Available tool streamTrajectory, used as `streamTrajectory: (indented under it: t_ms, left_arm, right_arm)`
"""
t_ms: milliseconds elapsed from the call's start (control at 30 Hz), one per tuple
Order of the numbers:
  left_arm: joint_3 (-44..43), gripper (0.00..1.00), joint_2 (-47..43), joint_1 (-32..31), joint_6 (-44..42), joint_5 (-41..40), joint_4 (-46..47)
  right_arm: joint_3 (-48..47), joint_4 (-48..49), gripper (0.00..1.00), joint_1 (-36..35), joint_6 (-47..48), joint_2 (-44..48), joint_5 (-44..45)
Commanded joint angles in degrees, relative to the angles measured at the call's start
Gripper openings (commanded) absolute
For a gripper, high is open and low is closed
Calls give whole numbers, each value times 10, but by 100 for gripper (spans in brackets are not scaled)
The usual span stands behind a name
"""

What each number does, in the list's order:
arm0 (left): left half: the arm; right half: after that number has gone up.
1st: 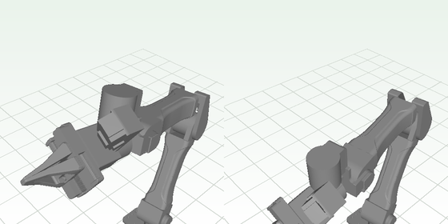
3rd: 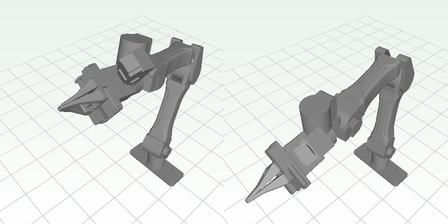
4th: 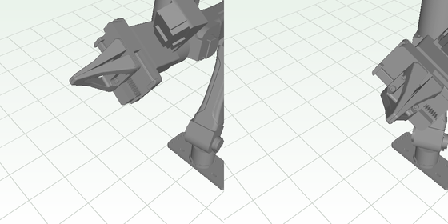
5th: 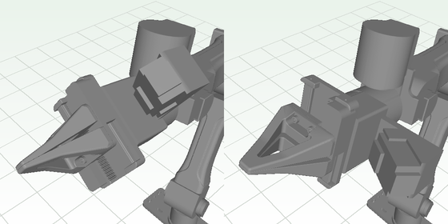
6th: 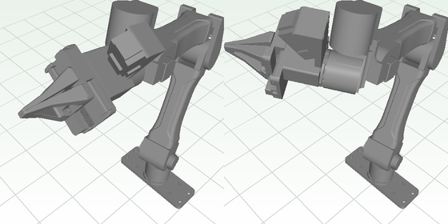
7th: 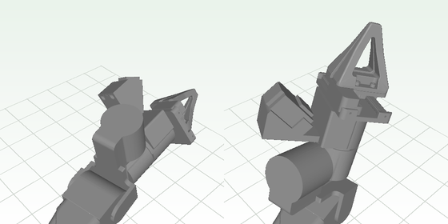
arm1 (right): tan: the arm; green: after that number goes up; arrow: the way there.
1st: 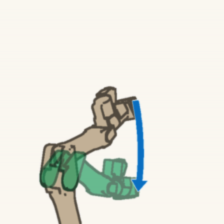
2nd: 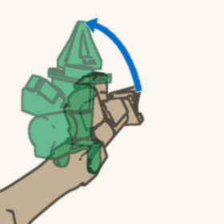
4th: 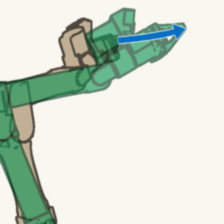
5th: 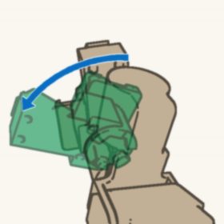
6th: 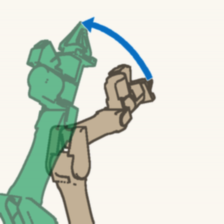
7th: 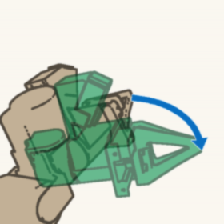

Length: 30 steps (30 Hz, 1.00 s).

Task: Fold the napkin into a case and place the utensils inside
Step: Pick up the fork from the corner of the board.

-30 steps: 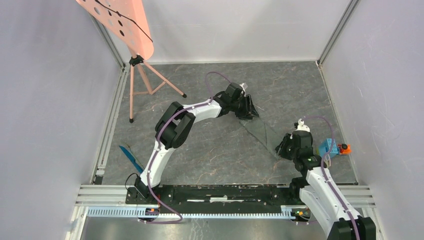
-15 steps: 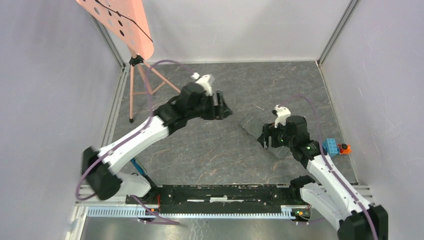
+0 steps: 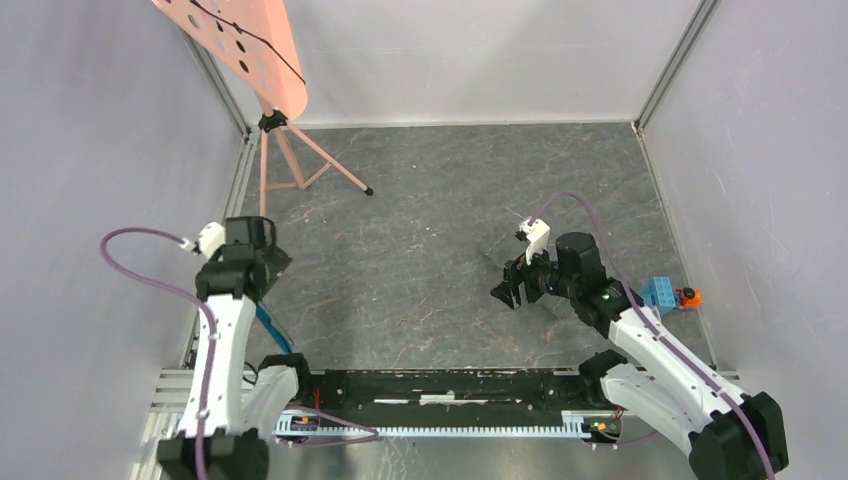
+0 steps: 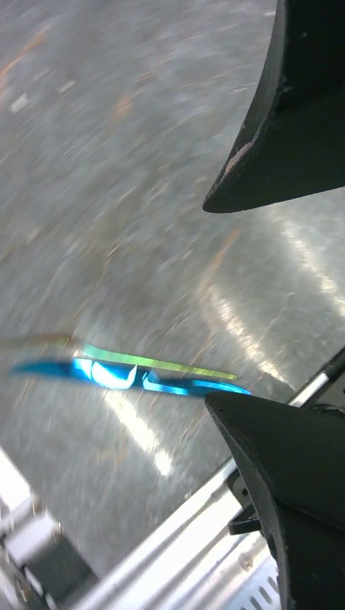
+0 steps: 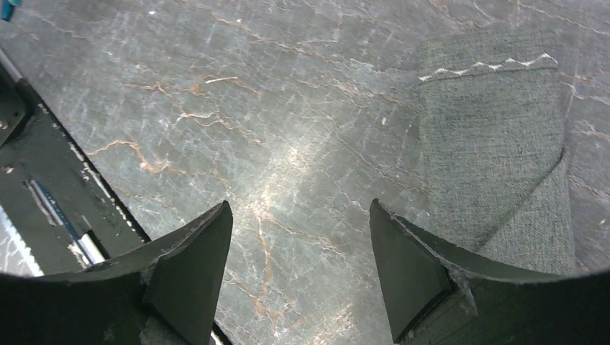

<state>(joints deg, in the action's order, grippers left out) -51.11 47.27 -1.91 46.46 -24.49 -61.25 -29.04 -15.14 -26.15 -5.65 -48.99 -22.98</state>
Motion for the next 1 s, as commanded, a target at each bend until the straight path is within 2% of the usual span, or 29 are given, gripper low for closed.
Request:
streamTrajectory:
  t_ms: [0,100,167,267,433,567,800,967]
  left_arm:
    - [11,100,102,173,-33,4,68]
    - [1,97,177,207,-51,20,130]
    - [-3,88,213,209,-53,-8,167]
    - [-17,78,265,210,-59,-3,174]
    - [8,78,302,214,-63,-17,201]
    - [11,70,328,227,-85,12,242]
    - [31,73,362,272,-117,86,305]
    - [39,65,366,291,-140,115,341]
  right_arm:
    - [-2,29,76,-2,8,27,-51]
    - [-1,24,76,-3,6,40,-57]
    - [1,22,76,-3,6,44,-62]
    - [7,22,76,-3,5,51,-62]
    - [4,21,75,-4,6,51,-55]
    - [-1,21,75,-4,3,44,-57]
    - [-2,22,74,-4,2,29,-63]
    - [-5,23,73,-4,0,26,-61]
